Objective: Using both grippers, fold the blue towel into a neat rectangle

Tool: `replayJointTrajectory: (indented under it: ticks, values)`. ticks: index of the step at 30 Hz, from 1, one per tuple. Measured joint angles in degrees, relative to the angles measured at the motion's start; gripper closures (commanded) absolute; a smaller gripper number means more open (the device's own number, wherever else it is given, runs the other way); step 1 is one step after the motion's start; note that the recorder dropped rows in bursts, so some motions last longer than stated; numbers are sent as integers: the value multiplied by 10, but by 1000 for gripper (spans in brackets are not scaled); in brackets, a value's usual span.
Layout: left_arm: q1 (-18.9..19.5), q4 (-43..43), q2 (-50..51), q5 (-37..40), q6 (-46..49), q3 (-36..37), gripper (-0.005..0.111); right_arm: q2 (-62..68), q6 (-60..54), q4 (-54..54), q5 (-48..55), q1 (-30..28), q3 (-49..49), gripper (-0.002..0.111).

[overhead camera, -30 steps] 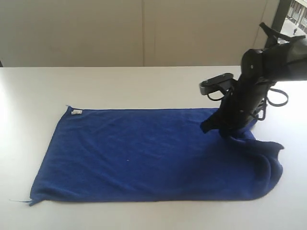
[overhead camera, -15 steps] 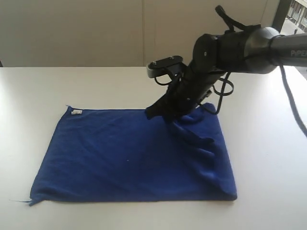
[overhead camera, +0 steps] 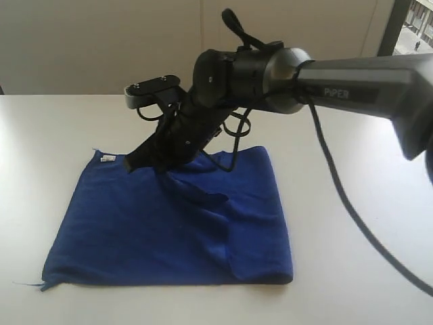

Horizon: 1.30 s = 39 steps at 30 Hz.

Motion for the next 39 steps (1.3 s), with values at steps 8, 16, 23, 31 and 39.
replayJointTrajectory:
  ticks: [8,16,23,31,39]
  values:
    - [0,0,0,0,0,0,107,46,0,38,-6,27,-53,108]
    - [0,0,0,0,0,0,107,72,0,86,-22,40,-90,108]
    - [0,-1,0,-5,0,0,107,99,0,130,-44,46,-100,108]
    - [0,-2,0,-5,0,0,107,118,-5,141,-71,59,-101,97]
    - [0,-2,0,-4,0,0,107,130,-20,145,-81,66,-101,43]
